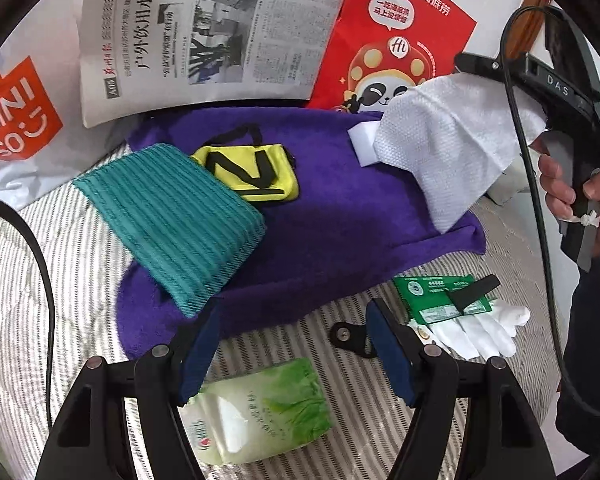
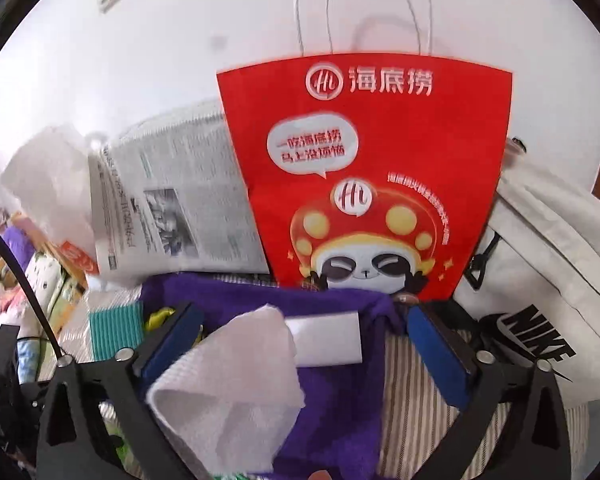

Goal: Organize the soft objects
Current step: 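Lower the white mesh cloth onto the purple towel with the right gripper, then open the right gripper and release the mesh cloth beside the white sponge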

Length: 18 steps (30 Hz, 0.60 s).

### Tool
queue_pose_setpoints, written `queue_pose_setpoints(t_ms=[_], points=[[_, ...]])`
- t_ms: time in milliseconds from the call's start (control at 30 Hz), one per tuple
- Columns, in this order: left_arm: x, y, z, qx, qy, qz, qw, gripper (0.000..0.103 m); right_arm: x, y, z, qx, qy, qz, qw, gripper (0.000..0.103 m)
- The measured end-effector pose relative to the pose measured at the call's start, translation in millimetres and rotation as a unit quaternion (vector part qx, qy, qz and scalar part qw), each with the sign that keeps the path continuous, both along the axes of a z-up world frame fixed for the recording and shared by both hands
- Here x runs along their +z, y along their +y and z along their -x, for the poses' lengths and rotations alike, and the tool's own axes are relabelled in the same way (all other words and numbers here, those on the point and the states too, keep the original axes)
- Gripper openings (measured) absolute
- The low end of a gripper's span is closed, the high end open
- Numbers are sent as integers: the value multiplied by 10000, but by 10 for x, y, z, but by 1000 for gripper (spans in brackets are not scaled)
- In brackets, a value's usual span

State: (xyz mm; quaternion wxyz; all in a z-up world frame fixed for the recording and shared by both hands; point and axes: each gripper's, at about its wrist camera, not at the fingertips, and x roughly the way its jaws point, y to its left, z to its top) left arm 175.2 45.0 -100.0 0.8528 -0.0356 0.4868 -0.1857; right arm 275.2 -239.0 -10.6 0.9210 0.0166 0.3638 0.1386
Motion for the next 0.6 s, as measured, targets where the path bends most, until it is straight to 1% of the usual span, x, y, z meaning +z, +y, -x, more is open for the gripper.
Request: queue_pose_setpoints(t_ms=[33,67,133,200,267,333,367,400,433,467,500,533,567,600], points=[[5,24,-6,15,8,17,10000,71,-57,58,-31,73,162,167,9997,103],[4,39,-9,29,14,21,10000,71,-87,92,-27,67,170,315,9993,103],[2,64,0,52,5,4,10000,71,-123,141,55,35,-23,635,9980,103],[-6,80,12,51,-4,21,10000,71,-121,165,148,88,-182,726,9972,103],[-21,88,6,58,-3,78,10000,71,-97,221,270,316,-395,798,9955,103],[-40,67,-11,35,17,100,9999,71,-71,283,365,574,-641,1013,9911,103],[-43,51,-15,34,12,80,10000,71,-38,277,415,596,-901,1129,9877,103],[-41,39,-14,25,-5,69,10000,71,0,247,446,471,-1123,1152,9859,103],[-39,31,-7,-3,-20,84,10000,71,43,188,433,350,-1188,981,9874,103],[-43,21,-9,-19,-16,105,9999,71,52,164,382,404,-1050,801,9904,103],[-48,14,-11,-29,-1,122,9999,71,29,168,286,495,-785,673,9934,103],[-58,2,-19,-38,24,131,9999,71,22,192,249,479,-706,765,9934,102],[-64,-10,-24,-39,37,114,9999,71,41,231,234,411,-797,992,9910,102],[-70,-23,-26,-42,43,85,9999,71,84,232,258,344,-969,1007,9896,102]])
